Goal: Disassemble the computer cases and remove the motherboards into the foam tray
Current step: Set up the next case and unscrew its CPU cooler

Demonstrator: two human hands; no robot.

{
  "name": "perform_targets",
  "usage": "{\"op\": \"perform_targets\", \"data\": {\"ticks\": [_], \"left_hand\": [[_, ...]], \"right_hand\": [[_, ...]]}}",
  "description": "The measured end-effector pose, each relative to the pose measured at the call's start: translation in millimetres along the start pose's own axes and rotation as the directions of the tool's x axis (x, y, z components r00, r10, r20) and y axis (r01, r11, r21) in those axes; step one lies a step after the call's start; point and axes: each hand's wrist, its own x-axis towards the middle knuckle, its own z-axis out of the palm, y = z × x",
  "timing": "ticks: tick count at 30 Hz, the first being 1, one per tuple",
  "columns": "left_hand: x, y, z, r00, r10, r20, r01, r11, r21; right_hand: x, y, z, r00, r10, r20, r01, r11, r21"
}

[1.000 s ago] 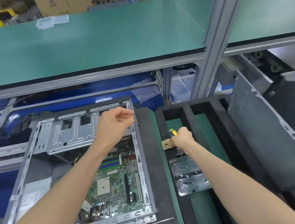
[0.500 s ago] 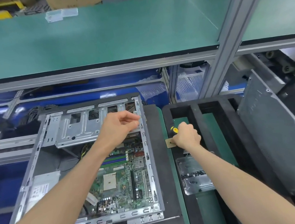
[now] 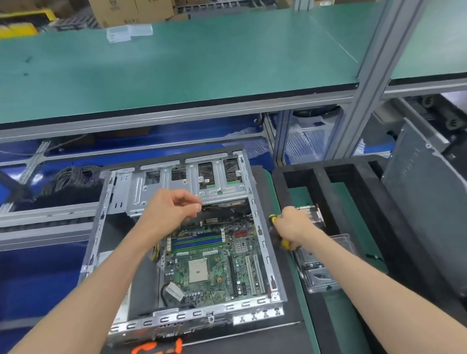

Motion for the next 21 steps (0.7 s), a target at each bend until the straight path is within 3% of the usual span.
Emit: {"op": "perform_targets", "data": {"ticks": [5, 9, 14, 18, 20, 21], "left_hand": [[-11.8, -6.7, -6.5, 0.999, -0.016, 0.038, 0.015, 0.999, 0.035], [-16.0, -9.4, -7.2, 0.999, -0.032, 0.042, 0.029, 0.998, 0.064], [-17.5, -15.4, -9.0, 0.998, -0.055, 0.004, 0.053, 0.988, 0.148], [-16.2, -19.6, -11.8, 0.997, -0.063, -0.04, 0.07, 0.978, 0.194], [-13.8, -20.6, -12.1, 0.998, -0.049, -0.036, 0.057, 0.967, 0.249], [-12.5, -21.0, -12.4, 0.999, -0.043, -0.027, 0.049, 0.955, 0.294]], "right_hand": [[-12.3, 14.1, 23.6, 0.997, 0.062, 0.053, -0.062, 0.998, -0.004], [-17.7, 17.0, 32.6, 0.998, 0.068, 0.004, -0.067, 0.987, -0.143], [-25.8, 8.0, 8.4, 0.979, 0.001, -0.203, -0.028, 0.991, -0.129], [-54.8, -29.9, -28.6, 0.78, -0.206, -0.591, 0.226, 0.973, -0.041], [-73.1, -59.7, -30.6, 0.696, -0.377, -0.611, 0.434, 0.899, -0.06], [-80.5, -74.3, -25.6, 0.688, -0.453, -0.566, 0.509, 0.858, -0.069]]}}
